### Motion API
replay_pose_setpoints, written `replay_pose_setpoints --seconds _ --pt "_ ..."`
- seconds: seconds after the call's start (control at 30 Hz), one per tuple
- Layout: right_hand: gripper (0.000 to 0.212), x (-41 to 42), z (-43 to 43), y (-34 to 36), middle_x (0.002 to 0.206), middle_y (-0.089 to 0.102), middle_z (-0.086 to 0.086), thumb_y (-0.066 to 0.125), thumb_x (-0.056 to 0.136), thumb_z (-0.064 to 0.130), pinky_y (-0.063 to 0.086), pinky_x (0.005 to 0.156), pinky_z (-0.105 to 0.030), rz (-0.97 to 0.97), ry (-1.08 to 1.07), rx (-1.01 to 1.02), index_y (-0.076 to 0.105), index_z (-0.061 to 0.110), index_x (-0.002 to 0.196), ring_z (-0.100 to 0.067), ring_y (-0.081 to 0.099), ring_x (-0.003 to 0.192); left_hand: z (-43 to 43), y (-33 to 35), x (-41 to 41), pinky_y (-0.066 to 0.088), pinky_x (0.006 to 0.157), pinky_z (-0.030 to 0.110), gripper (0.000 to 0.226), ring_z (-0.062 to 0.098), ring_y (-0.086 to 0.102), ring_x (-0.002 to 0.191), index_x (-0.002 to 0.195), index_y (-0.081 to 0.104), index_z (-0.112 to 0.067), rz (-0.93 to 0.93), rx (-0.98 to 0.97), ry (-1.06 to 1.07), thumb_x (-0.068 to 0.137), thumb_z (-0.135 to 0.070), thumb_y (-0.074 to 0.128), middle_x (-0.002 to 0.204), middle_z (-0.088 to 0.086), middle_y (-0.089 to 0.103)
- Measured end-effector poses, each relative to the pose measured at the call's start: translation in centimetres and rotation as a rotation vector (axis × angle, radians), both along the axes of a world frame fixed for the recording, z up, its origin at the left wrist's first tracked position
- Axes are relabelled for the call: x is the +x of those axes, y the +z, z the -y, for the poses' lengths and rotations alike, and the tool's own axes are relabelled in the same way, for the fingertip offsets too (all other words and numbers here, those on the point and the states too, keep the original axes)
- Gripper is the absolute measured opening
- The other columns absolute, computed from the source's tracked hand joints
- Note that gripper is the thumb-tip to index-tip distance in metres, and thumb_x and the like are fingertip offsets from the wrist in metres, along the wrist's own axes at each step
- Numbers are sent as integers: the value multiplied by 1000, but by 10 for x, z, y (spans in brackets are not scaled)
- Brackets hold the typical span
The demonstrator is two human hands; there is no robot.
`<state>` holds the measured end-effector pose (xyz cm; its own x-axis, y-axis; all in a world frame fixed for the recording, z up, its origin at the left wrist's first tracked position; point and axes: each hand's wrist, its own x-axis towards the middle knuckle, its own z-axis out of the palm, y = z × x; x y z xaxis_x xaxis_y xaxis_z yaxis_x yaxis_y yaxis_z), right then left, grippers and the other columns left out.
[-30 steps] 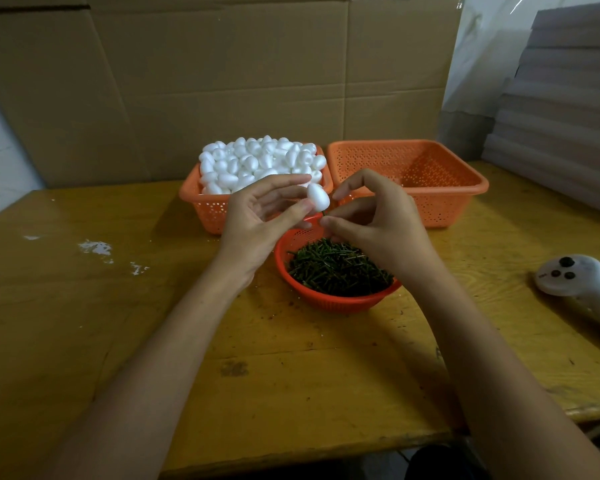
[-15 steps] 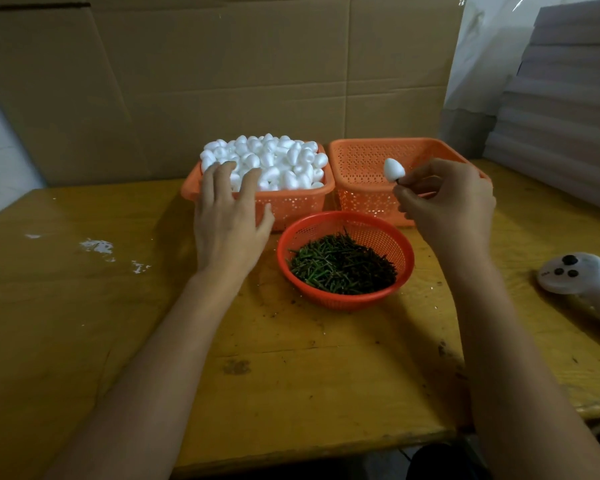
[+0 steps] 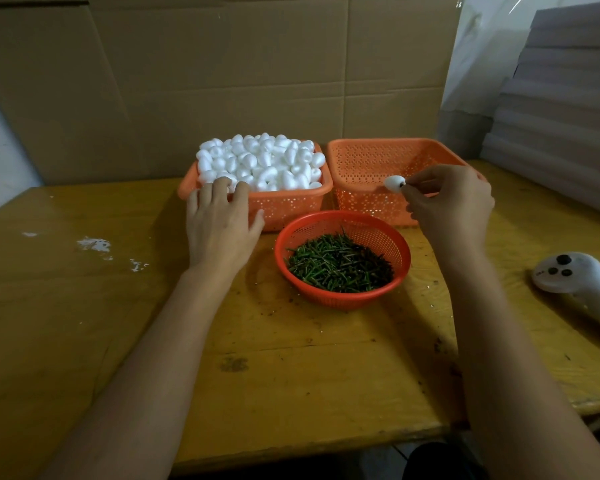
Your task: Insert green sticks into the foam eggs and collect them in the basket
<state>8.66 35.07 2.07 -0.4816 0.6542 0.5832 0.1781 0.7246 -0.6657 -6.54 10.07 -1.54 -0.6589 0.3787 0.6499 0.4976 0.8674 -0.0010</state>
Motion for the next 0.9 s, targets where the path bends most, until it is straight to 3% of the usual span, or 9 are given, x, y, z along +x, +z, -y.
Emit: replay_pose_setpoints --seconds 0.27,0.4,0.47,0.6,0.7,0.8,0.9 --pt "12 -3 3 0 97 79 1 76 93 22 63 77 -46 -27 -2 -5 78 17 104 -17 75 81 1 4 3 40 106 49 41 37 45 133 130 64 -12 46 46 37 103 -42 58 128 17 64" --pt "19 -5 7 0 107 79 2 71 96 21 61 83 -45 -13 -25 70 75 18 115 -19 75 90 -1 3 3 38 110 49 46 37 43 136 134 63 -11 82 56 61 103 -44 58 134 19 61" --pt "25 -6 9 0 114 77 3 69 97 18 61 88 -41 -8 -30 111 72 18 122 -17 74 98 -1 3 2 37 111 50 46 37 44 136 135 63 -10 88 68 47 102 -42 60 135 18 61" --pt "35 -6 11 1 124 74 3 69 95 8 57 99 -44 -26 28 109 69 19 128 -15 71 110 -2 3 1 34 112 47 46 34 51 130 137 61 -8 70 62 19 102 -39 60 136 14 61" --pt "35 -5 10 1 121 74 5 68 93 5 56 99 -42 18 54 96 70 22 124 -15 70 108 -2 1 -2 35 111 47 43 34 55 126 131 63 -7 54 51 10 101 -37 61 133 14 62" --pt "23 -1 3 -4 108 75 7 67 93 8 59 91 -45 141 58 92 73 24 108 -16 71 98 -1 0 -5 36 110 47 41 34 56 125 124 65 -6 47 46 17 100 -38 62 133 14 63" --pt "14 2 -7 -8 112 75 -2 66 96 21 57 94 -50 515 125 89 73 25 107 -27 69 105 1 -1 -6 34 108 46 39 33 56 127 117 68 -6 37 39 26 98 -40 62 138 11 63"
